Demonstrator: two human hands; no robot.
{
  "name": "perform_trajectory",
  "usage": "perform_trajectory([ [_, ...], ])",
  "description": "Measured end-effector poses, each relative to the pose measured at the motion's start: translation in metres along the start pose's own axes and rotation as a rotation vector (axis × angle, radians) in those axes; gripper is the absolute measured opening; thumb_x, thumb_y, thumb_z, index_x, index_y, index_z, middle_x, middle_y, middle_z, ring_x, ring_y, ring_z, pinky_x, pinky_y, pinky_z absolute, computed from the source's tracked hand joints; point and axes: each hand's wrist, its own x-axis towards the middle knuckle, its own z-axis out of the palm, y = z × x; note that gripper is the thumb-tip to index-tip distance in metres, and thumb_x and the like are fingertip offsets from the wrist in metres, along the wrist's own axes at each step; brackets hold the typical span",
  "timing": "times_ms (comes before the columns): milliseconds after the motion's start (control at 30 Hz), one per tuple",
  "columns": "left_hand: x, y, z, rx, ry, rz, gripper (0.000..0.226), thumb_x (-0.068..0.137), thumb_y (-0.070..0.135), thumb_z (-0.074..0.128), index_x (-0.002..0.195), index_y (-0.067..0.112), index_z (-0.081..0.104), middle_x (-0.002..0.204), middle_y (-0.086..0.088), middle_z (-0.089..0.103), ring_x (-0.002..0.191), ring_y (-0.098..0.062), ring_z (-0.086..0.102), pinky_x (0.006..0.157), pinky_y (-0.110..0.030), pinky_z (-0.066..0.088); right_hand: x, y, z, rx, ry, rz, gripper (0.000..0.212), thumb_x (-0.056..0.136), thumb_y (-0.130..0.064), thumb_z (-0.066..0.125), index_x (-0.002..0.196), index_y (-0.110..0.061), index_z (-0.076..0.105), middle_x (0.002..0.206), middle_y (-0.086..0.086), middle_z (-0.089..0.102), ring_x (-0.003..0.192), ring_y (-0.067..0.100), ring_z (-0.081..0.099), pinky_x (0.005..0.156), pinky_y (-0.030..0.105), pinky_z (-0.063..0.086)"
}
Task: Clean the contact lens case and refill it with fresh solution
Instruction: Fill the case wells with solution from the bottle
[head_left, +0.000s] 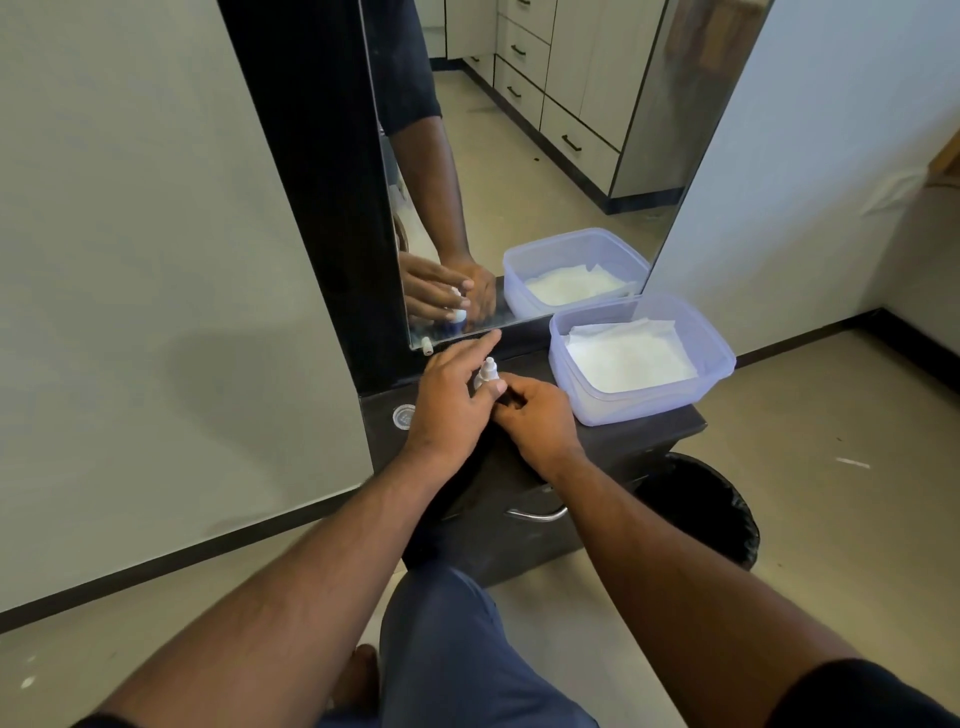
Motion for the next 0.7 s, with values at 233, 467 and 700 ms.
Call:
perform_trajectory([
  [233, 0.02, 0.016, -0.005, -0.068, 0.196, -0.002, 0.032, 0.08, 0.016, 0.074, 0.112, 0.015, 0.069, 0.1, 0.005, 0.063, 0.092, -0.007, 0.059, 0.08, -0.015, 0.048, 0.002, 0.002, 0.002, 0.047, -0.017, 0.042, 0.035, 0.08, -0.024, 0.074, 0.114, -0.021, 0.068, 0.1, -0.009, 0.072, 0.088, -0.002, 0.064, 0.083, 0.016, 0.048],
  [467, 0.022, -0.01, -0.024, 0.08, 0.121, -0.058, 0.026, 0.08, 0.008, 0.072, 0.106, 0.011, 0.072, 0.104, -0.004, 0.071, 0.095, -0.012, 0.064, 0.08, -0.012, 0.045, 0.004, 0.005, 0.002, 0.004, 0.037, 0.059, 0.043, 0.077, -0.024, 0.078, 0.118, -0.021, 0.067, 0.097, -0.008, 0.071, 0.071, -0.005, 0.059, 0.079, 0.015, 0.048],
  [700, 0.023, -0.031, -0.025, 0.363, -0.14, -0.123, 0.023, 0.088, 0.01, 0.064, 0.109, 0.016, 0.07, 0.107, -0.006, 0.07, 0.098, -0.018, 0.064, 0.084, -0.029, 0.052, 0.003, 0.003, 0.001, 0.001, 0.045, 0.103, 0.05, 0.078, -0.026, 0.076, 0.126, -0.02, 0.061, 0.113, -0.004, 0.069, 0.098, 0.005, 0.062, 0.095, 0.022, 0.048],
])
